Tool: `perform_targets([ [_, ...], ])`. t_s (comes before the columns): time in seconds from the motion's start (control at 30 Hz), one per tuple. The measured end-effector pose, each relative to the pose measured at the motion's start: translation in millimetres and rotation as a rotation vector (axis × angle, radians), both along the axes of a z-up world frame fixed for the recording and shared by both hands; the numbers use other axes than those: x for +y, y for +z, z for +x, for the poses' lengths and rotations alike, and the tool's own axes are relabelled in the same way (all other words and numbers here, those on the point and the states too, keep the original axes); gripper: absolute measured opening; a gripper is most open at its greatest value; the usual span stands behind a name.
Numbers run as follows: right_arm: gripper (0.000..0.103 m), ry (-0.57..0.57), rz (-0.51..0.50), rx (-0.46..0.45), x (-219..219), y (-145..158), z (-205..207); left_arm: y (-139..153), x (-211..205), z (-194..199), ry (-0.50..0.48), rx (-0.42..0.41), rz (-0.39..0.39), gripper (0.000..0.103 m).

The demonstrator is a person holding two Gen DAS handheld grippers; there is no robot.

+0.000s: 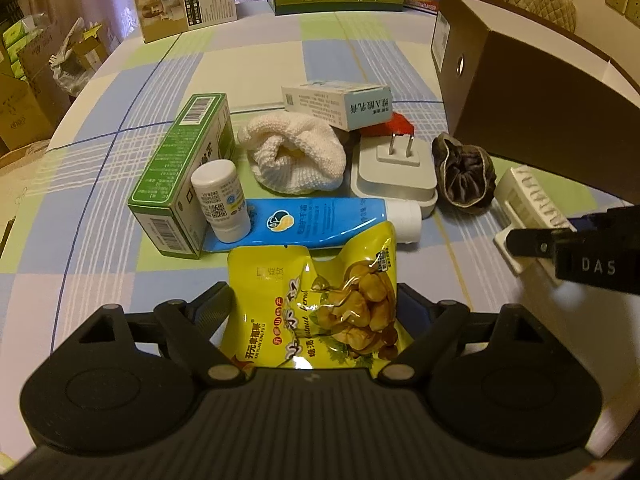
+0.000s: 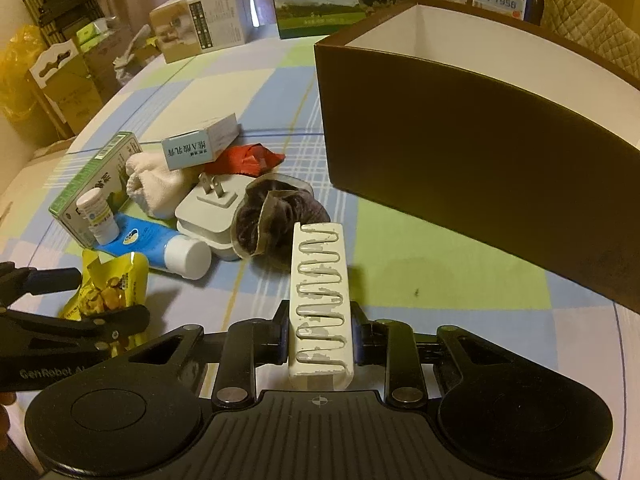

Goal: Organize objects
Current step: 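Grasp the white comb-like holder with the right tool while the left tool grasps the yellow snack pouch, then carry both items over the open box and release the yellow pouch from the left tool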

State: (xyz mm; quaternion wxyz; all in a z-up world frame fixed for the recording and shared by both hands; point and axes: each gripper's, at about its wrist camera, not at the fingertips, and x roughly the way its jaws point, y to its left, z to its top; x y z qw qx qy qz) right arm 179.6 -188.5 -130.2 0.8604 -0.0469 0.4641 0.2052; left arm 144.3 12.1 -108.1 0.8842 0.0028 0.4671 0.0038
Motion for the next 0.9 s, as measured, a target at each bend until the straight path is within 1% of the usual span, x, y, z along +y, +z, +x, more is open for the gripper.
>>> perform_targets([
  [0.2,0.025,-0.017,0.022,-0.023,-11,16,-7,14,2,-2,0.009,-0.015,-0.025,0.085],
  [0.37,0.025,-0.045,0.056,-0.056,-24,39,-12,34,-4,-5,-0.002,-0.047,-0.045,0.085],
  [0.53,0.025,-0.062,0.085,-0.102,-35,63,-14,54,-14,-4,-0.027,-0.08,-0.047,0.085],
  [0.7,0.025,-0.074,0.097,-0.134,-53,81,-18,77,-29,7,-0.061,-0.117,-0.061,0.085],
  [0.9,0.025,-0.122,0.119,-0.177,-82,104,-15,103,-57,27,-0.12,-0.169,-0.066,0.085],
])
